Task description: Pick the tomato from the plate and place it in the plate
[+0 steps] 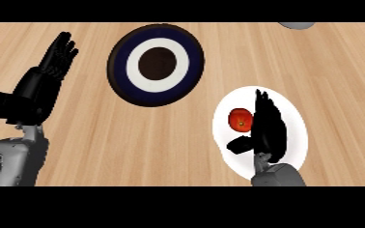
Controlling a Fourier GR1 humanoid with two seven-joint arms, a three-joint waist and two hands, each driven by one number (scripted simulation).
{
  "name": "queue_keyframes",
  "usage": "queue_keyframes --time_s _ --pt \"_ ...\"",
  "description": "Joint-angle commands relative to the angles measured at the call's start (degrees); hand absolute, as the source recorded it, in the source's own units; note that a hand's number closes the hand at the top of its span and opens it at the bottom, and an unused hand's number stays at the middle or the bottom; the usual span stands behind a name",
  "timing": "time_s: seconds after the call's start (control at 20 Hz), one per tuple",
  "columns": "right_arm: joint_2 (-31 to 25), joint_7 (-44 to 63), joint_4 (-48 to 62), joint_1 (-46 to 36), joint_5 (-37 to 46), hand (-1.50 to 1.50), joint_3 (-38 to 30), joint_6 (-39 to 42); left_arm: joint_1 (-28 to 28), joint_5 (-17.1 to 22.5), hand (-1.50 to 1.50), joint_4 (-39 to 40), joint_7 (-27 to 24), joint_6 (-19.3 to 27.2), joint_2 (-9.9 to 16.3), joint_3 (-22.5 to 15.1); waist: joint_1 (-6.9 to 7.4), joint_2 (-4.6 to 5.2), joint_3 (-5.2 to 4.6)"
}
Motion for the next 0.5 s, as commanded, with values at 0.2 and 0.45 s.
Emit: queue_keyframes --time_s 0.2,0.45 --pt "0.7 0.0 11.4 -5.8 1.6 -1.50 -2.6 -1.8 -1.1 0.5 0.00 0.5 1.2 -2.4 0.4 2.5 0.22 0.16 0.07" --pt "-1.9 -5.1 9.5 -7.2 7.8 1.50 -3.8 -12.0 -2.2 -1.1 0.00 -1.4 3.8 -0.3 -1.0 0.9 0.12 0.12 0.08"
